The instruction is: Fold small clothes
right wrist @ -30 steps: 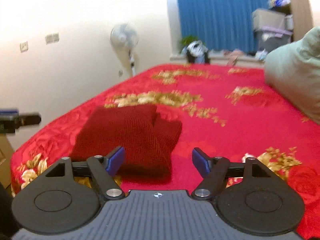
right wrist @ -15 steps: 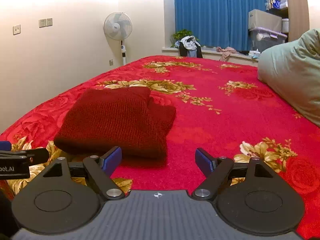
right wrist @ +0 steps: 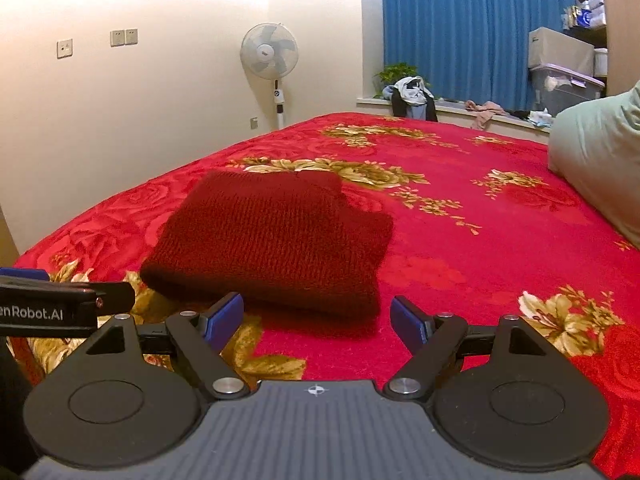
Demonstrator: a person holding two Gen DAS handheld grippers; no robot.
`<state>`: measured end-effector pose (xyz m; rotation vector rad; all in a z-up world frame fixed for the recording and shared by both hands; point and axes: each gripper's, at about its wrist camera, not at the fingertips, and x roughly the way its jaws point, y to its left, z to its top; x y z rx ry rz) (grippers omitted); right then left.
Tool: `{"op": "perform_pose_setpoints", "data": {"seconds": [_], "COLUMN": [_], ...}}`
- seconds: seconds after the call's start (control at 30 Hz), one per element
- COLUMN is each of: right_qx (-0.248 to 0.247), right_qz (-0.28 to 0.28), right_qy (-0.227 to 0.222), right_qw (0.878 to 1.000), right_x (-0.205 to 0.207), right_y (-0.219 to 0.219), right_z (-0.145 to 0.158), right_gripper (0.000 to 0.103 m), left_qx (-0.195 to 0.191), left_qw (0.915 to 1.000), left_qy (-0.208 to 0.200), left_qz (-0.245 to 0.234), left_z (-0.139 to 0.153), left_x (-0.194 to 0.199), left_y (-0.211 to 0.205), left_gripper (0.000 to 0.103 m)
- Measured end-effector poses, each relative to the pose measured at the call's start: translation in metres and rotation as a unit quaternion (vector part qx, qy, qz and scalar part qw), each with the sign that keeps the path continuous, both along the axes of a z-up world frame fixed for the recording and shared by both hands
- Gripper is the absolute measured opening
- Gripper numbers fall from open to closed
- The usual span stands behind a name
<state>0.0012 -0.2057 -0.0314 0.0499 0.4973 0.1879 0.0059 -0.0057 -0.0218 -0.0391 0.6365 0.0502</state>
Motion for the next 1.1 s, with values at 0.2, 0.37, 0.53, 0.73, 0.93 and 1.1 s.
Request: {"op": "perform_pose_setpoints", "data": {"seconds": [0.2, 0.37, 0.53, 0.73, 0.93, 1.1], "right_qx": [-0.007, -0.002, 0.005, 0.009, 0.010, 0.012], "right_qz": [0.007, 0.002, -0.003, -0.004, -0.003, -0.003], "right_qy": [-0.003, 0.002, 0.007, 0.013, 0.014, 0.017], "right_qw": [1.000, 1.000, 1.000, 1.000, 1.000, 1.000], "right_x": [-0.002, 0.000, 0.002, 0.004, 0.005, 0.007], "right_y": [0.003, 0.000, -0.003, -0.002, -0.001, -0.002], "right_z": [0.001, 0.001, 0.001, 0.001, 0.000, -0.001], "right_gripper": [0.082, 0.082, 0.082, 0.082, 0.082, 0.081], "left_qx": [-0.001, -0.001, 0.003, 0.003, 0.002, 0.001], "left_qw": [1.0000, 1.0000, 1.0000, 1.0000, 1.0000, 1.0000], "left_qy": [0.002, 0.002, -0.002, -0.002, 0.001, 0.002], "left_qz": [-0.001, -0.003, -0.003, -0.003, -0.002, -0.001], "left_z": [-0.002, -0.003, -0.002, -0.002, -0.003, -0.003], "left_x": [0.000, 0.001, 0.001, 0.001, 0.001, 0.002], "left_y": [-0.002, -0.006, -0.009, -0.009, -0.010, -0.011], "left_gripper": [0.103, 0.103, 0.103, 0.103, 0.103, 0.103]}}
